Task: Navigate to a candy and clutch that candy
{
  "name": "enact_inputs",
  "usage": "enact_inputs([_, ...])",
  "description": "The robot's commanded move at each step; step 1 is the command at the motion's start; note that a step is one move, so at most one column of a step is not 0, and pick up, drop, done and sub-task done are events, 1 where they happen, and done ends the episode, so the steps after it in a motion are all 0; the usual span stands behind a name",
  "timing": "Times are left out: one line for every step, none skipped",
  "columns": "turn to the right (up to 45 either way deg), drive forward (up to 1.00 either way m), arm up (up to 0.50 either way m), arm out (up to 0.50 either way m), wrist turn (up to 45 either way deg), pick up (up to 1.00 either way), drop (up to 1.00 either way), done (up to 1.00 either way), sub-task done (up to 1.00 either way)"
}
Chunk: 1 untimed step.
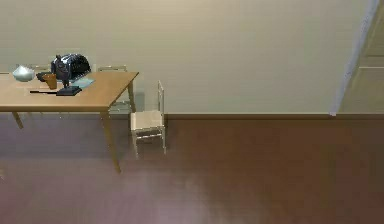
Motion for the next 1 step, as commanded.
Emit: enact_inputs([0.0, 0.05, 0.0, 0.0, 0.0, 0.0, 0.0, 0.0, 0.0])
